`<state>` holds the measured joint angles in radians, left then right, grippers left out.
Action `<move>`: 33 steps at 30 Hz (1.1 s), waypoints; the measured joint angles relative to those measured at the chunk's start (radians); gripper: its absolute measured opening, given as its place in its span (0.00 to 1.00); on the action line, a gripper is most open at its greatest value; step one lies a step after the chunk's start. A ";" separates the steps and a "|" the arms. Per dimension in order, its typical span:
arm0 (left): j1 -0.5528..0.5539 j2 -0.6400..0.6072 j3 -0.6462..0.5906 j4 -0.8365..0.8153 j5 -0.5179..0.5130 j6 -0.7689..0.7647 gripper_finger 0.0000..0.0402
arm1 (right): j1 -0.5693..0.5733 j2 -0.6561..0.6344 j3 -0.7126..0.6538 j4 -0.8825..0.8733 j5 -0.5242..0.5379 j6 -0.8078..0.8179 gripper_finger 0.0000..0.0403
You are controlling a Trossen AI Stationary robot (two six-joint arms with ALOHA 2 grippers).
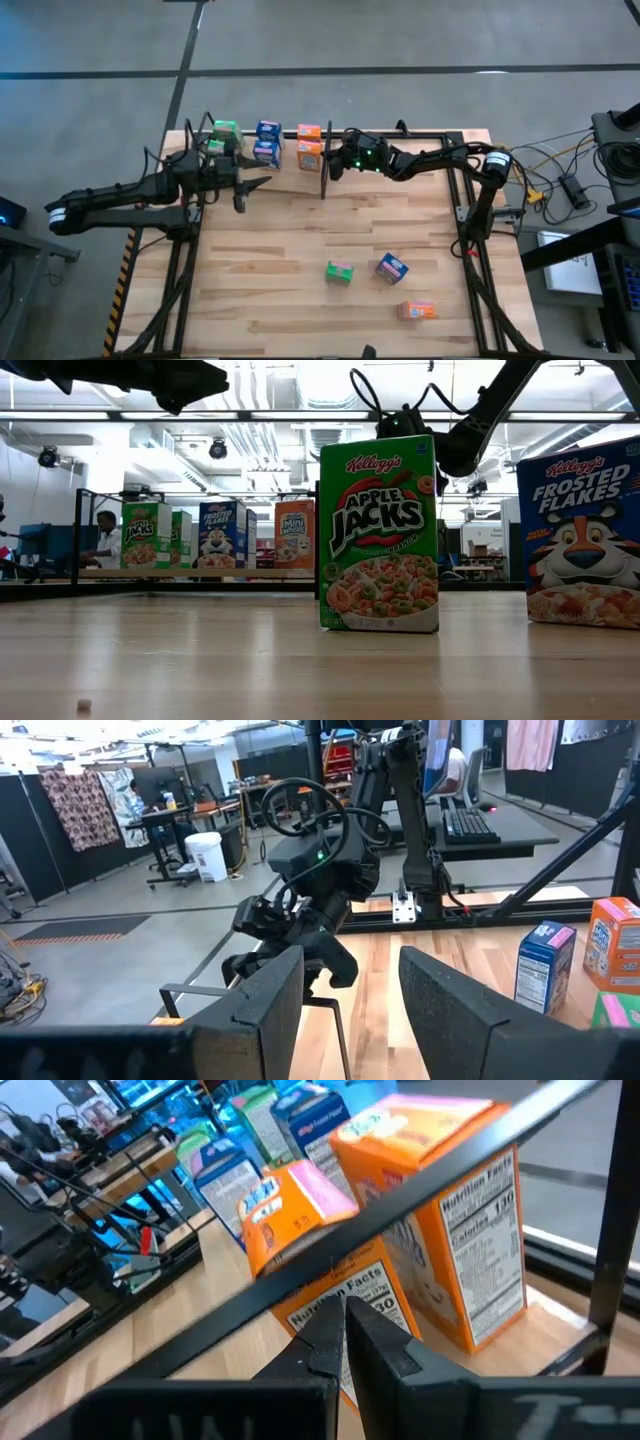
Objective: Stack cereal on shelf
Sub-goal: Put the top orange cereal box on the shelf aligned with the orange cereal box, then put the green cereal box on the shelf aligned with the green cereal boxes
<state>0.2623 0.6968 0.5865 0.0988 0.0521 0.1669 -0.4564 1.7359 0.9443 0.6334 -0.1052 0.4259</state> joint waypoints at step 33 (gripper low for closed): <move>0.000 0.046 0.000 0.051 0.001 0.007 0.37 | -0.002 -0.005 0.032 -0.089 0.027 -0.132 0.02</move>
<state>0.2623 0.7423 0.5865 0.1493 0.0526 0.1741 -0.4587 1.7305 0.9764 0.5444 -0.0784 0.2939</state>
